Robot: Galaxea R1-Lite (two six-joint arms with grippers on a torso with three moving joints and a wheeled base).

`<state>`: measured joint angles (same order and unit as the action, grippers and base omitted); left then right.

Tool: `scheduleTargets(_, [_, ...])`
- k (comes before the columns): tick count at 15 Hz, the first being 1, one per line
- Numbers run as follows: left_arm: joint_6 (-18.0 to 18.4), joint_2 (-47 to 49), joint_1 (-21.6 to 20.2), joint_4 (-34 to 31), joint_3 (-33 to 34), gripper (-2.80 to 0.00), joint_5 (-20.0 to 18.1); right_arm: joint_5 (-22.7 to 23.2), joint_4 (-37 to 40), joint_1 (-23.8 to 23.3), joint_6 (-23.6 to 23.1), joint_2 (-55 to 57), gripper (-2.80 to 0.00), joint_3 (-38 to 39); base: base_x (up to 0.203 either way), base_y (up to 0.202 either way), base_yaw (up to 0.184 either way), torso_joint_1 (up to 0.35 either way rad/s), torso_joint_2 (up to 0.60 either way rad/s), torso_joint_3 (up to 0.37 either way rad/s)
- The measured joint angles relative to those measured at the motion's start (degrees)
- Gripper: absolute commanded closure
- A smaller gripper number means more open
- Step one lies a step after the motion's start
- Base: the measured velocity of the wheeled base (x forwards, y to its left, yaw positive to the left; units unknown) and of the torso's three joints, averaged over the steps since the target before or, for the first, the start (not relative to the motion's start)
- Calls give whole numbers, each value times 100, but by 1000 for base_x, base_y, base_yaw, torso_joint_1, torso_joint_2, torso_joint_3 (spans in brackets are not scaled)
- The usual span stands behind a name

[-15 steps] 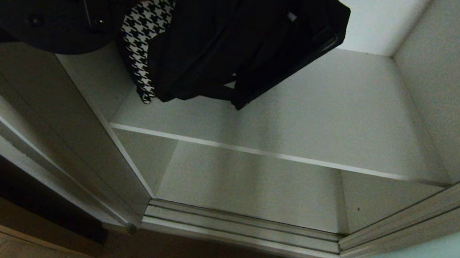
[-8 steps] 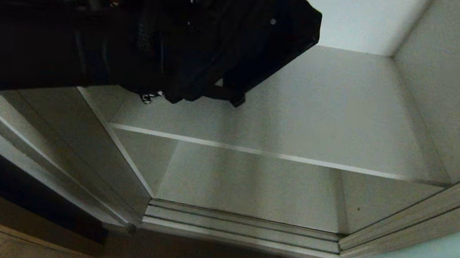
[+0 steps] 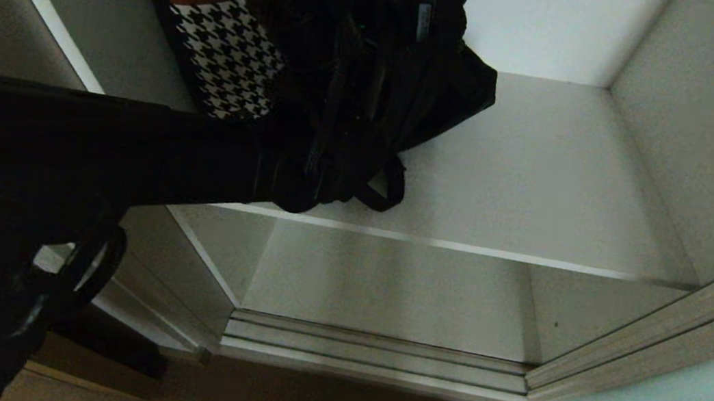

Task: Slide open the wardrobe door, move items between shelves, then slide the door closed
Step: Place the bag on the higher shelf

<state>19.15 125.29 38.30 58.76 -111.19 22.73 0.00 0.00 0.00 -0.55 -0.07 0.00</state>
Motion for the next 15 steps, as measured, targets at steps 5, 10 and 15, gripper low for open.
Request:
scheduleTargets(5, [24, 178, -7, 9, 0, -280, 232, 0, 0, 0, 2, 0, 0, 0, 0, 0, 0, 0, 0, 0])
scheduleTargets(10, [69, 216, -1, 35, 0, -280, 152, 0, 0, 0, 2, 0, 0, 0, 0, 0, 0, 0, 0, 0])
scheduleTargets(15, [63, 65, 23, 218, 5, -280, -140, -1, -2, 0, 0, 0, 0, 0, 0, 0, 0, 0, 0, 0])
